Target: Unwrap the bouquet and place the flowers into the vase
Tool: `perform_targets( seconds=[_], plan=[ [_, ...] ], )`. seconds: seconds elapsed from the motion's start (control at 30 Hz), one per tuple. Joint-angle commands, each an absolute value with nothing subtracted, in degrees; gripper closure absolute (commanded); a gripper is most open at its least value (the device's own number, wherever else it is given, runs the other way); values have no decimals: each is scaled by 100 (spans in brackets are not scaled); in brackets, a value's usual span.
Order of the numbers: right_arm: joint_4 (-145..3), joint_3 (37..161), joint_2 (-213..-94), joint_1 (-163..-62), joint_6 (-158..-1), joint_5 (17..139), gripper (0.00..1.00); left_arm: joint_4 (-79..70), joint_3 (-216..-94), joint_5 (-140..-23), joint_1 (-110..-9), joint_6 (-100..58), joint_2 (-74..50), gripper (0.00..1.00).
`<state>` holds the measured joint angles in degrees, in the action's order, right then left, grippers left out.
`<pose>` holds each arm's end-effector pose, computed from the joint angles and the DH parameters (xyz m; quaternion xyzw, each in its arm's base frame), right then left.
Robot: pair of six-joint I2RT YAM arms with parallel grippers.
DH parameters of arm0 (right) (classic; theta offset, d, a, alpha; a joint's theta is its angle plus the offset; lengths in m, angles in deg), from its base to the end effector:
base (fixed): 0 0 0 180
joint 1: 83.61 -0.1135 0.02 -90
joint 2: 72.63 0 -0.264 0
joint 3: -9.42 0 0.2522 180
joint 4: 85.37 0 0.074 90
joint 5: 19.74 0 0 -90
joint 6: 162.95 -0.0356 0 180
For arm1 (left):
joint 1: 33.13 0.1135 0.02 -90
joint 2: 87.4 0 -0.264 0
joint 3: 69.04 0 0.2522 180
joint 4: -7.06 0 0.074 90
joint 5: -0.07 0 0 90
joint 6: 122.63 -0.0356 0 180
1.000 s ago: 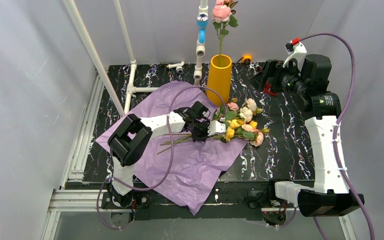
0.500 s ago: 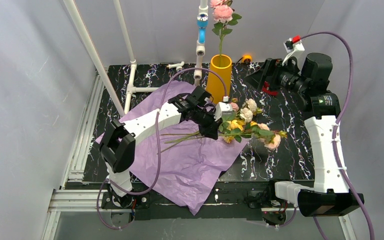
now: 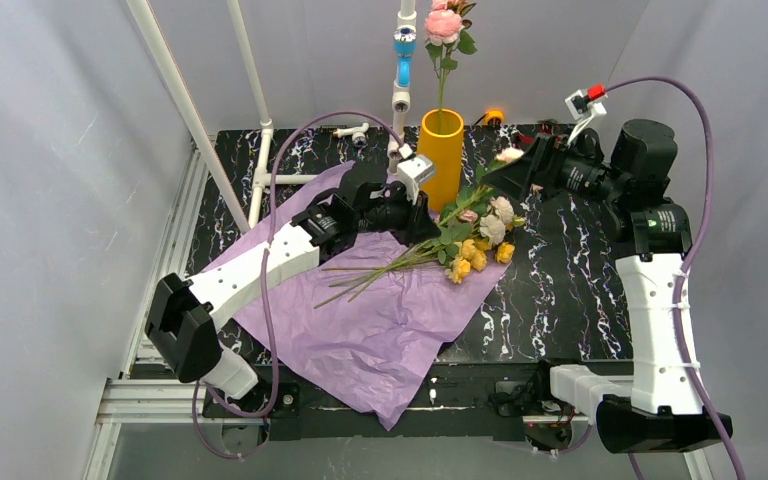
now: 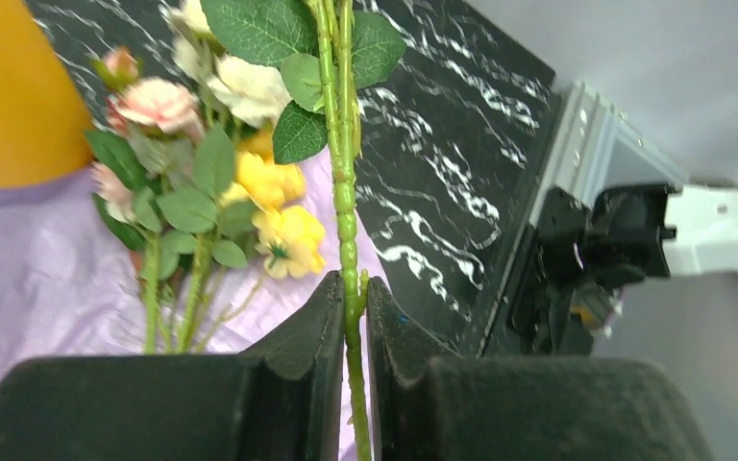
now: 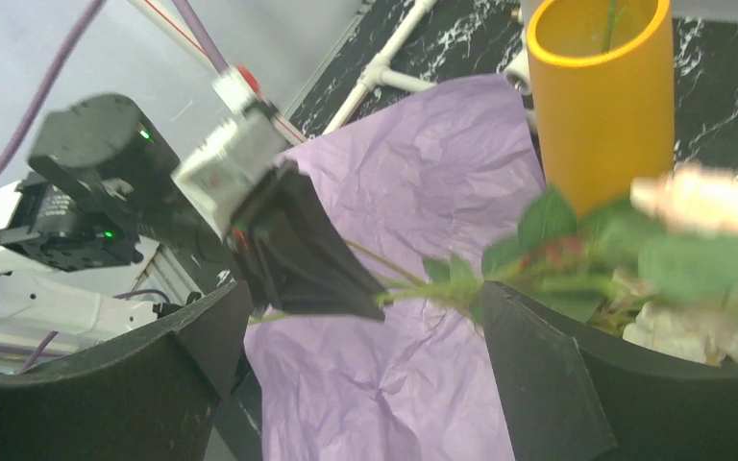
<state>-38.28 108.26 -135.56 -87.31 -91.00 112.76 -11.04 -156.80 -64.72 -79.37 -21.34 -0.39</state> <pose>0.2005 0.0371 0.4771 -0.1384 0.7432 0.3866 0.5282 0.2379 -0.2703 0.3488 0.3594 0.7111 -0.4323 0.4221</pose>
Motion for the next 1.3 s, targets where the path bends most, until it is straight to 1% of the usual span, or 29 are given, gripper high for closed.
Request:
perform_targets(
  seconds=[0.0,0.13,0.33,0.43,0.5,0.53,0.6,0.7,0.73,0.77,0.8,0.83,0.87,0.9,0.97,1.0,1.03,1.13,1.27],
  plan=[
    [-3463,10556,-13326,-8721,-9274,11139,2,-331,-16029,-7175,-7923,-2021,-360,100],
    [-3501,10335,-13335,-8717,-9531,10582,2,-49,-16176,-6979,-7981,-2387,-409,100],
    [-3786,10210,-13630,-8666,-9958,10465,2,347,-16129,-6780,-8203,-2938,-566,100],
    [-4071,10249,-13797,-8531,-10322,10678,2,408,-16038,-6587,-8390,-3390,-676,100],
    [-4346,10326,-13928,-8444,-10557,10884,6,419,-15915,-6532,-8504,-3718,-745,100],
    [-4444,10386,-14005,-8423,-10608,10970,11,420,-15850,-6532,-8552,-3831,-781,100],
    [-4627,10516,-14135,-8330,-10685,11243,26,426,-15731,-6528,-8598,-3971,-835,100],
    [-4751,10721,-14267,-8204,-10717,11383,54,420,-15503,-6530,-8609,-4224,-994,100],
    [-4776,10779,-14300,-8196,-10709,11403,63,416,-15415,-6585,-8612,-4303,-1060,95],
    [-4822,10826,-14330,-8188,-10700,11405,70,405,-15331,-6650,-8606,-4389,-1130,78],
    [-4869,10860,-14356,-8185,-10705,11391,75,391,-15244,-6696,-8610,-4479,-1204,59],
    [-4921,10906,-14386,-8178,-10705,11369,79,353,-15177,-6711,-8610,-4575,-1278,42],
    [-5017,10956,-14416,-8177,-10713,11361,81,283,-15131,-6758,-8605,-4685,-1346,30],
    [-5124,11034,-14462,-8176,-10710,11334,84,200,-15087,-6864,-8606,-4711,-1412,20],
    [-5260,11262,-14581,-8161,-10636,11235,91,-85,-15076,-7231,-8584,-4686,-1529,4],
    [-5333,11404,-14652,-8148,-10609,11205,93,-313,-15114,-7438,-8548,-4681,-1570,2],
    [-5434,11560,-14714,-8138,-10589,11175,94,-562,-15154,-7629,-8511,-4664,-1606,2],
    [-5950,11963,-14883,-8126,-10587,11039,94,-1200,-15173,-7950,-8274,-4598,-1754,2],
    [-6771,12642,-15166,-8123,-10404,10520,95,-1627,-15102,-8463,-8042,-4480,-1954,2]
  ],
)
